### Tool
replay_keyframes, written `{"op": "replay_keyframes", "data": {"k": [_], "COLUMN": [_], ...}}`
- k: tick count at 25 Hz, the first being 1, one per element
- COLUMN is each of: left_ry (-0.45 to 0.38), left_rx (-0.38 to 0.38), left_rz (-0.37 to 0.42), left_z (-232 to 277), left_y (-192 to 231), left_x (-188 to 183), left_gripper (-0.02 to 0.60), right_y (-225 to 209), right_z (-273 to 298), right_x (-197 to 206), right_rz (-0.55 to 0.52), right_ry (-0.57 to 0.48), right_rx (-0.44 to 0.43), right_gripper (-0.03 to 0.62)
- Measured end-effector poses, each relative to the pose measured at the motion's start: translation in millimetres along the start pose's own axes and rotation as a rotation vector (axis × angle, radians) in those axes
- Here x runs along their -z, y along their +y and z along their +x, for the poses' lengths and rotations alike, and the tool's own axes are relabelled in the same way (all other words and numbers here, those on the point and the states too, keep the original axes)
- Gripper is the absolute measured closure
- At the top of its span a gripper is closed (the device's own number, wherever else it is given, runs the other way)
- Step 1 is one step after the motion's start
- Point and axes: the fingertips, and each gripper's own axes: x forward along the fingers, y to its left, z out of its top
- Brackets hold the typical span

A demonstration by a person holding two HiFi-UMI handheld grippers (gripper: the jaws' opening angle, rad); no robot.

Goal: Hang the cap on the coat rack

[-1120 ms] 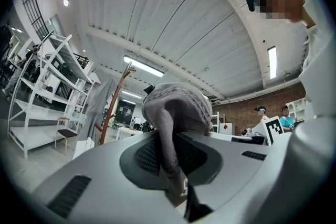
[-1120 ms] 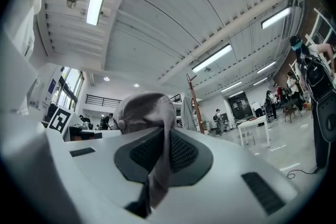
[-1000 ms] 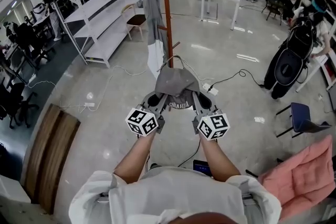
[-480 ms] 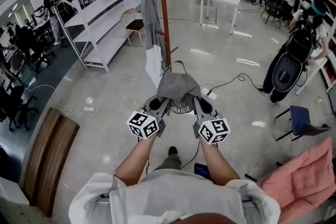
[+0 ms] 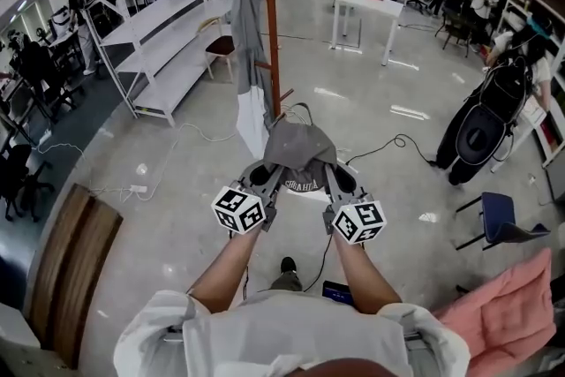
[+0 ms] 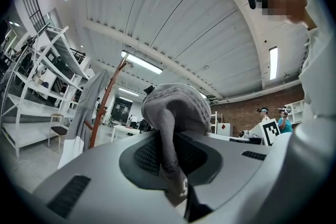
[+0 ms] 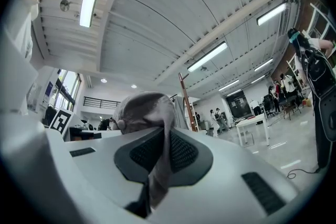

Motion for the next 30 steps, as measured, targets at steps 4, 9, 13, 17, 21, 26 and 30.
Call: {"op": "replay_keyframes", "data": {"k": [4, 9, 13, 17, 21, 26, 30], "left_ry": [-0.016, -0.013, -0.013, -0.028, -0.043, -0.052, -0.041], "left_rx": [-0.002, -0.014, -0.014, -0.003, -0.006, -0.039, -0.065], "left_rz": [0.006, -0.003, -0.007, 0.005, 0.012, -0.01, -0.028], "left_z": [31, 74, 115, 151, 176, 194, 207], "left_y": [28, 73, 107, 136, 169, 208, 235], "left_x": [-3, -5, -15, -24, -30, -24, -12], "left_gripper": [0.535, 0.535, 0.535, 0.535, 0.535, 0.535, 0.535], "right_y": [-24, -58, -89, -116, -134, -147, -162], "right_z": [36, 89, 133, 173, 213, 251, 277], "right_x": [2, 7, 1, -3, 1, 15, 32], "right_rz": [-0.003, 0.004, 0.009, -0.004, -0.007, -0.008, 0.004], "right_ry": [-0.006, 0.006, 0.005, -0.007, -0.014, 0.011, 0.04], "right_rx": [-0.004, -0.011, -0.012, -0.013, -0.021, -0.043, -0.053], "right_gripper": [0.559, 0.559, 0.559, 0.559, 0.559, 0.559, 0.559]}}
